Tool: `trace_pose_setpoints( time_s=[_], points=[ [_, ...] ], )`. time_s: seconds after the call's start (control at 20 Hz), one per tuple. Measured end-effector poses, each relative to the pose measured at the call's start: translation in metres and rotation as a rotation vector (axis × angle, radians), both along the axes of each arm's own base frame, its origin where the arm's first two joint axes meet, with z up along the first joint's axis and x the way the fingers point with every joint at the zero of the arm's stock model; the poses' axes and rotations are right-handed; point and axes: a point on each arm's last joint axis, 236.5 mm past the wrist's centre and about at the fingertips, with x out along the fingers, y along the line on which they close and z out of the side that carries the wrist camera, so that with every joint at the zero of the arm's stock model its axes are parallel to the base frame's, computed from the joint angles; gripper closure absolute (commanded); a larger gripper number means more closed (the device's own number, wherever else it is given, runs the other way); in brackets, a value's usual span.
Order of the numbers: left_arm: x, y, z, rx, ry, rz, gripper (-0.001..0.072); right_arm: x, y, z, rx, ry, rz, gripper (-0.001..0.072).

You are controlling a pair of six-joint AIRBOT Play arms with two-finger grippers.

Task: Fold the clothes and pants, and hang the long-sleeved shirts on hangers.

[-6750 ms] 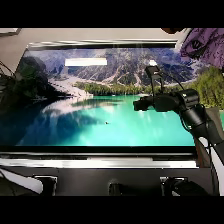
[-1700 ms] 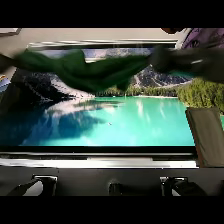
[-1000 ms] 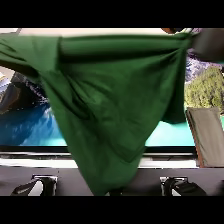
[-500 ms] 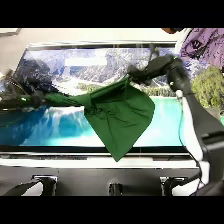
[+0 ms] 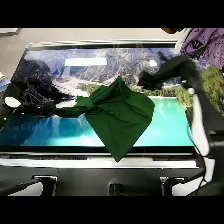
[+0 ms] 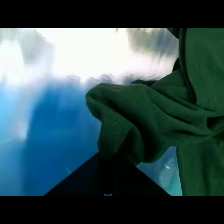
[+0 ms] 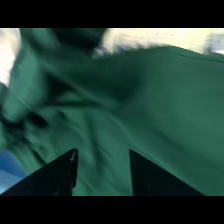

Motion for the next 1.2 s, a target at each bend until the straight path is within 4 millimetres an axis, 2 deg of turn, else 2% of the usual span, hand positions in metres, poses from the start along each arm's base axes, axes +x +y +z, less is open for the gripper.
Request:
trace_pose_setpoints(
  time_s=[0.1,0.15,0.25,0.4,0.55,0.65,0.75,0.9,1.1,1.2],
  points=[
    [0.000,0.003,-0.002,-0.001,0.005,0.007,0.0689,-0.027,-0.039,0.011,-0.054,0.023,0.023,0.0257],
    [-0.001,0.003,-0.003,-0.001,0.008,0.008,0.0689,-0.045,-0.053,0.009,-0.064,0.053,0.025,0.0252],
    [-0.001,0.004,-0.003,-0.002,0.010,0.010,0.0689,-0.086,-0.061,-0.004,-0.046,0.125,0.028,0.0238],
    [-0.001,0.004,-0.004,-0.002,0.012,0.011,0.0689,-0.153,-0.037,-0.045,0.031,0.234,0.022,0.0214],
    [-0.003,0.004,-0.004,-0.004,0.017,0.008,0.0689,-0.222,0.009,-0.090,0.114,0.326,0.023,0.0213],
    [-0.005,0.003,-0.004,-0.008,0.025,0.004,0.0689,-0.259,0.035,-0.116,0.137,0.374,0.024,0.0213],
    [-0.008,0.001,-0.005,-0.012,0.038,-0.004,0.0689,-0.287,0.055,-0.135,0.132,0.409,0.029,0.0214],
    [-0.011,0.000,-0.005,-0.016,0.048,-0.009,0.0688,-0.308,0.075,-0.150,0.114,0.419,0.025,0.0215],
    [-0.013,0.000,-0.006,-0.016,0.056,-0.014,0.0689,-0.310,0.086,-0.159,0.117,0.417,-0.032,0.0241],
    [-0.013,0.000,-0.006,-0.013,0.058,-0.016,0.0688,-0.308,0.088,-0.167,0.113,0.421,-0.057,0.0544]
  ],
)
